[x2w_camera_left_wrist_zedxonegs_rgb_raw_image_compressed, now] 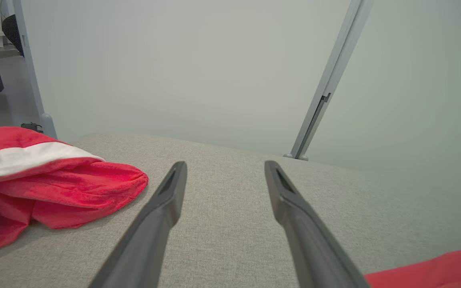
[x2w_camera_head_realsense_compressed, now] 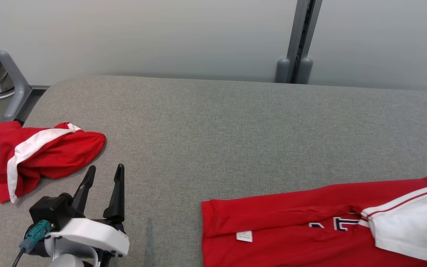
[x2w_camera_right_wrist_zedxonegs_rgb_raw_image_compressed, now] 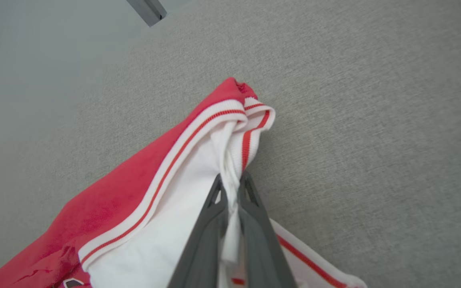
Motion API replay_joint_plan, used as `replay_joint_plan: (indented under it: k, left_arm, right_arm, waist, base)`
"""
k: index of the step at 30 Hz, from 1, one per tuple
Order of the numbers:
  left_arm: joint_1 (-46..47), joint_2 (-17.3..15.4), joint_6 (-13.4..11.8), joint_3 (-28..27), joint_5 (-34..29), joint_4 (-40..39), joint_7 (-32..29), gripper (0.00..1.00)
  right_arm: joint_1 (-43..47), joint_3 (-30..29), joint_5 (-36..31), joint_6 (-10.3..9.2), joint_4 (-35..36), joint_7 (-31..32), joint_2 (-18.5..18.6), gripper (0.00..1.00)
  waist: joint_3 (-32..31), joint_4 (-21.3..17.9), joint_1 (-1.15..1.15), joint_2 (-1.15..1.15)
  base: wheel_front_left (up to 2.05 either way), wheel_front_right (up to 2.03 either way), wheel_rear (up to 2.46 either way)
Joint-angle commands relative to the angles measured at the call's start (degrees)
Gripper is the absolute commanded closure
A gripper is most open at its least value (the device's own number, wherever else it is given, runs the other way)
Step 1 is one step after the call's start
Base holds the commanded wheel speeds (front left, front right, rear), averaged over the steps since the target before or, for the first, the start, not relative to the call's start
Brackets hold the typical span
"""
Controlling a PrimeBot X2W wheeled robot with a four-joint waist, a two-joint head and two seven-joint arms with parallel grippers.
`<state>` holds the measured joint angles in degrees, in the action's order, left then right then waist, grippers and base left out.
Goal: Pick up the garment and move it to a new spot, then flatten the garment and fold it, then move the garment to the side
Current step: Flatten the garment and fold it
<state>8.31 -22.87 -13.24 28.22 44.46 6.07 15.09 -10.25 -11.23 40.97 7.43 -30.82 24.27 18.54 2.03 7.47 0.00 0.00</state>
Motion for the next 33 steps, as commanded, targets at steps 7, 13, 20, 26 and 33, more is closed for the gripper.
replay_joint_plan:
  k: [7,13,20,26,33]
  left_arm:
    - [-1.1,0.2,-0.3,0.1,0.1,0.3,0.1,0.00]
    - [-2.0,0.9,-0.3,0.4,0.0,0.5,0.1,0.00]
    - [-2.7,1.5,0.1,-0.1,-0.6,0.7,0.1,0.00]
    - [-2.3,2.5,0.7,0.5,-1.1,1.1,0.1,0.00]
    - [-0.5,2.7,1.3,1.6,-1.6,2.0,-0.7,0.00]
  right_arm:
    - [1.3,-3.7,-2.9,0.12,5.3,0.9,0.9,1.00]
    - [4.2,-1.9,-4.9,0.12,17.0,3.1,-1.9,1.00]
    - [7.8,1.7,-5.7,0.12,29.9,6.9,-7.1,1.00]
    - [8.9,6.2,-6.7,0.12,35.1,9.7,-12.0,1.00]
    - [7.4,10.6,-6.0,0.13,28.5,9.6,-14.8,1.00]
  waist:
    - [-1.3,-0.2,0.00,0.00]
    - [-3.0,0.1,0.00,0.00]
    - [-3.9,1.8,0.00,0.00]
    - [-4.0,5.3,0.00,0.00]
    - [-4.0,12.2,0.00,0.00]
  base:
    - [0.00,0.00,0.00]
    - [0.00,0.00,0.00]
    - [0.00,0.00,0.00]
    - [0.00,0.00,0.00]
    - [0.00,0.00,0.00]
